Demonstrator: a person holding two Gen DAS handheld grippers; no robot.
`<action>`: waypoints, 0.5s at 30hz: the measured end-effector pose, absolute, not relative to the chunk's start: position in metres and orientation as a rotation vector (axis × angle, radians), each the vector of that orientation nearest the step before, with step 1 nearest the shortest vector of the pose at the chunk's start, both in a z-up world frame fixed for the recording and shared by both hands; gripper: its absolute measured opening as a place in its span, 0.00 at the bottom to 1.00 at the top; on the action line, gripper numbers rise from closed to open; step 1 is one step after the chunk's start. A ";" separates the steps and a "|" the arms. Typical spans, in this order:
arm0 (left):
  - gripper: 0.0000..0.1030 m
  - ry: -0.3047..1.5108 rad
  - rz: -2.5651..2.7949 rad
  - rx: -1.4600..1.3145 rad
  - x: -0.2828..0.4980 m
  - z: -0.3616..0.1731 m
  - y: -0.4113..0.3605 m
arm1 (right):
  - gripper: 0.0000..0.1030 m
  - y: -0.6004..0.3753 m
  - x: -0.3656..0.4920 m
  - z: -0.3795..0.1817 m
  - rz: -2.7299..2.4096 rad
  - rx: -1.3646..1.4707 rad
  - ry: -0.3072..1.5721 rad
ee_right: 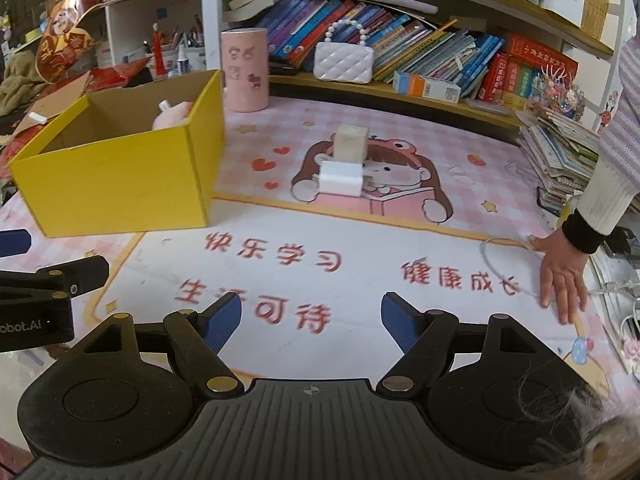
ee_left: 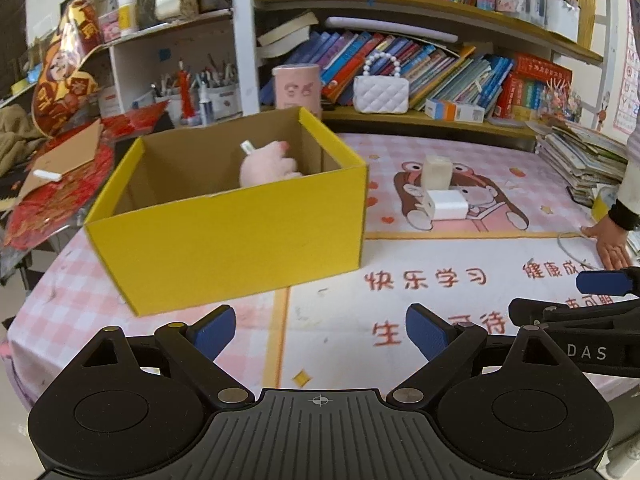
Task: Organize objects
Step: 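Move both open tools toward the white cube and white charger block on the mat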
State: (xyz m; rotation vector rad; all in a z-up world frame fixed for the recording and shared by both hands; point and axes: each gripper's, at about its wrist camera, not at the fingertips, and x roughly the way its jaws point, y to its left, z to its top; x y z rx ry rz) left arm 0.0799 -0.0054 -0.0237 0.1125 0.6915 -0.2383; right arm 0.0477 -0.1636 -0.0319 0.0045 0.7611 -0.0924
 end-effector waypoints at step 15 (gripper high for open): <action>0.91 0.703 -0.269 0.142 0.128 -0.024 -0.077 | 0.73 -0.236 0.091 -0.034 -0.130 0.050 0.764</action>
